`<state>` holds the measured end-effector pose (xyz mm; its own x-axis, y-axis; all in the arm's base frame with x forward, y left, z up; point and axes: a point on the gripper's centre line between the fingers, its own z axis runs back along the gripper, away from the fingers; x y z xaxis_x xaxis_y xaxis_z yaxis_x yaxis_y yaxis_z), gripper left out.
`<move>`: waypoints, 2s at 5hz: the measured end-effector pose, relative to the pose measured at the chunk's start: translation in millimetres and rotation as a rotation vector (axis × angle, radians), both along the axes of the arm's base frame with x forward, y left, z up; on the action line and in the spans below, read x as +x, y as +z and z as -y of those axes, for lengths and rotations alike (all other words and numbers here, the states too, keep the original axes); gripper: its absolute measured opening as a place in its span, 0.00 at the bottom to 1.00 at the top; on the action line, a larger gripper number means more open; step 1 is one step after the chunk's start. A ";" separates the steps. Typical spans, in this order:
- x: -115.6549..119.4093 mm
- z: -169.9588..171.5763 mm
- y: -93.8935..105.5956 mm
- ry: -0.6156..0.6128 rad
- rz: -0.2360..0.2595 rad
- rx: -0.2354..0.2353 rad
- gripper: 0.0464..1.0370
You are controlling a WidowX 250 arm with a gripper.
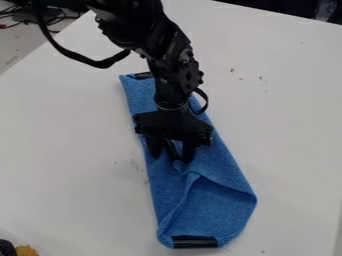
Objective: Move the cloth to the right
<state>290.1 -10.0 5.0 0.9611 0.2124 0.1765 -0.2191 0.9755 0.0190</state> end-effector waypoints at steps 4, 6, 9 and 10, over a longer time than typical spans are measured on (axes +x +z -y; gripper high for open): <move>7.2 -1.3 5.2 -0.029 -0.016 0.077 0.95; 14.3 -0.1 3.3 -0.073 0.001 0.091 0.65; 17.4 -0.1 10.0 -0.106 -0.020 0.145 0.14; 30.8 18.9 32.6 -0.155 0.010 0.201 0.07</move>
<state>320.9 -28.8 37.6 0.9774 0.0224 0.2104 -0.0686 0.9742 0.2150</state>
